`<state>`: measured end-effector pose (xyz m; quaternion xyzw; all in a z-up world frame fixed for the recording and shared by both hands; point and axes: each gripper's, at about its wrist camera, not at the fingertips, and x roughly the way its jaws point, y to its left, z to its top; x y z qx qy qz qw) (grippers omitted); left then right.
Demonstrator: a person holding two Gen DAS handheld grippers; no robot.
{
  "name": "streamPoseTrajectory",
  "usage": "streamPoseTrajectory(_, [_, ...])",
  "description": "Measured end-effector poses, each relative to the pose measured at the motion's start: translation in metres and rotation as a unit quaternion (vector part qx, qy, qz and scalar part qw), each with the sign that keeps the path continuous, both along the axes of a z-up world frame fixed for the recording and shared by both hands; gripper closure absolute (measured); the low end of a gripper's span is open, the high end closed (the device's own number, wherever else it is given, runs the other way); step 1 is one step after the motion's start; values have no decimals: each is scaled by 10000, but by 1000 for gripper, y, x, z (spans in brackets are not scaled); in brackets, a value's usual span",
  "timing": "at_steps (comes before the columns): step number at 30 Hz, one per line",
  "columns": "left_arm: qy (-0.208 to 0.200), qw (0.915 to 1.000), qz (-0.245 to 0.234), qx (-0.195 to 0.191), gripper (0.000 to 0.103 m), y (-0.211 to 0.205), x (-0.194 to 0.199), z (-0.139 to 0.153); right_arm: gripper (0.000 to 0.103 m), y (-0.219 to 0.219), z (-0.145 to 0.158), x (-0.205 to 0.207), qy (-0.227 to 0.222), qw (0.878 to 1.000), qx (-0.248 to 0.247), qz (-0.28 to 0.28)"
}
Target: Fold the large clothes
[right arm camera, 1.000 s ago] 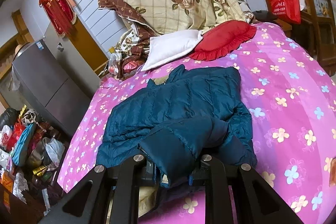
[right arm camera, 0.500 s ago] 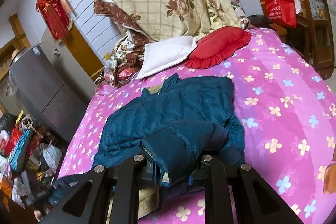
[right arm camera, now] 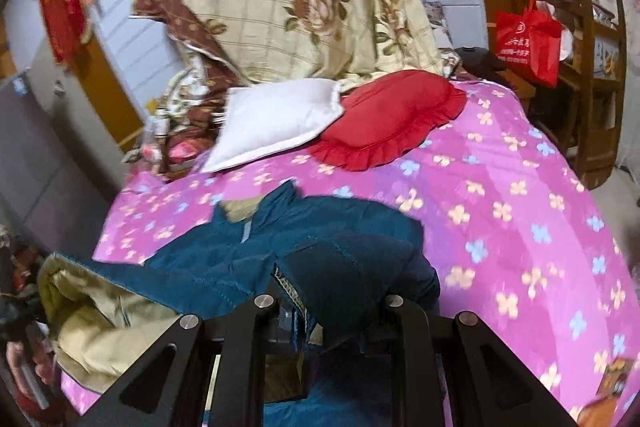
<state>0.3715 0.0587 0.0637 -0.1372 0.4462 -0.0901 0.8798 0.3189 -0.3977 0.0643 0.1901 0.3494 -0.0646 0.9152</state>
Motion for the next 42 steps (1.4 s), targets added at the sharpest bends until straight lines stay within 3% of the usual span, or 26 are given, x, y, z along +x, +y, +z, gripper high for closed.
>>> streamPoseTrajectory(4, [55,9997,218,-19,94,-12,50,-11,85,-18,-18,45,243,9994,-59,-241])
streamPoseTrajectory(9, [368,9973,476,431,94,-32,100,-59,85,-19,-47,90,593,9975,-251,-280])
streamPoseTrajectory(16, [620,9952,611,450,92,-30,126,-116,85,-19,-96,126,925,9947,-366,-247])
streamPoseTrajectory(22, [724,9932,859,294,91,-20,133,-138,85,-9,-116,151,1046,9928,-556,-163])
streamPoseTrajectory(27, [798,9924,933,60,90,-13,132,-134,84,-12,-122,157,1098,9930,-264,-356])
streamPoseTrajectory(29, [811,9924,903,-213,89,-6,130,-128,77,-19,-115,146,869,9951,95,-451])
streamPoseTrajectory(30, [814,9914,892,-513,86,2,126,-124,72,-22,-112,141,754,9958,259,-461])
streamPoseTrajectory(32, [801,9885,863,-952,77,10,120,-117,47,-26,-103,131,489,9962,597,-405])
streamPoseTrajectory(34, [751,9839,834,-1390,65,19,113,-107,39,-25,-89,121,284,9965,693,-369])
streamPoseTrajectory(36, [529,9799,902,-1699,42,30,102,-90,36,-21,-72,110,55,9974,618,-355])
streamPoseTrajectory(40, [148,9756,958,-1970,36,47,88,-58,32,-12,-45,91,-243,9983,455,-265])
streamPoseTrajectory(42, [40,9792,929,-1804,35,47,80,-43,32,-2,-39,82,-279,9990,316,-124])
